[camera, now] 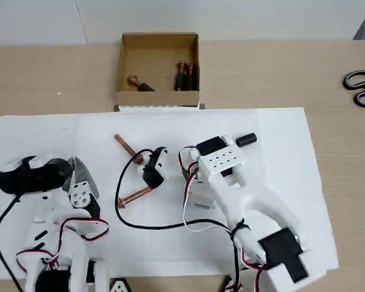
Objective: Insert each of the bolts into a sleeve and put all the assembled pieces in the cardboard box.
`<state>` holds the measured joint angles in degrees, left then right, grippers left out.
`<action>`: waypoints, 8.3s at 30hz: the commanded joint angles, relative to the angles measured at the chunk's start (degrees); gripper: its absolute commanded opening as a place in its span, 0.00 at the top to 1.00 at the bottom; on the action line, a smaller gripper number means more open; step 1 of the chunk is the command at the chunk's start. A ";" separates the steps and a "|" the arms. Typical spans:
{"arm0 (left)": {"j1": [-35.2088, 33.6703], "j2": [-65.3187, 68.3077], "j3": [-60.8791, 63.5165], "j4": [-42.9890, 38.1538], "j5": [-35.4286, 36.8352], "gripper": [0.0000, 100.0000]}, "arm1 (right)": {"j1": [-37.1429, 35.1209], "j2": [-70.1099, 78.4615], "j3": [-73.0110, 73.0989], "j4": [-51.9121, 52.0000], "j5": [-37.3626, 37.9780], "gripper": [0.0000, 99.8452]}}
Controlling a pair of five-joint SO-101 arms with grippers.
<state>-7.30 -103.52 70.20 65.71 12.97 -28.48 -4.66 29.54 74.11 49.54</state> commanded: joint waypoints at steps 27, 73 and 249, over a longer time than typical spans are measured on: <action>0.09 11.60 -5.49 6.59 -0.18 0.99 | 22.81 -13.14 -20.75 17.01 -28.04 1.00; 3.87 110.33 -73.01 15.74 -82.99 0.99 | 32.66 -13.32 -20.31 20.18 -34.55 1.00; 15.56 145.32 -110.11 34.46 -92.84 0.99 | 37.76 -19.03 -14.51 21.14 -31.30 1.00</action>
<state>7.03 43.12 -33.71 99.21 -76.97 9.23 -18.11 15.74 94.68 17.63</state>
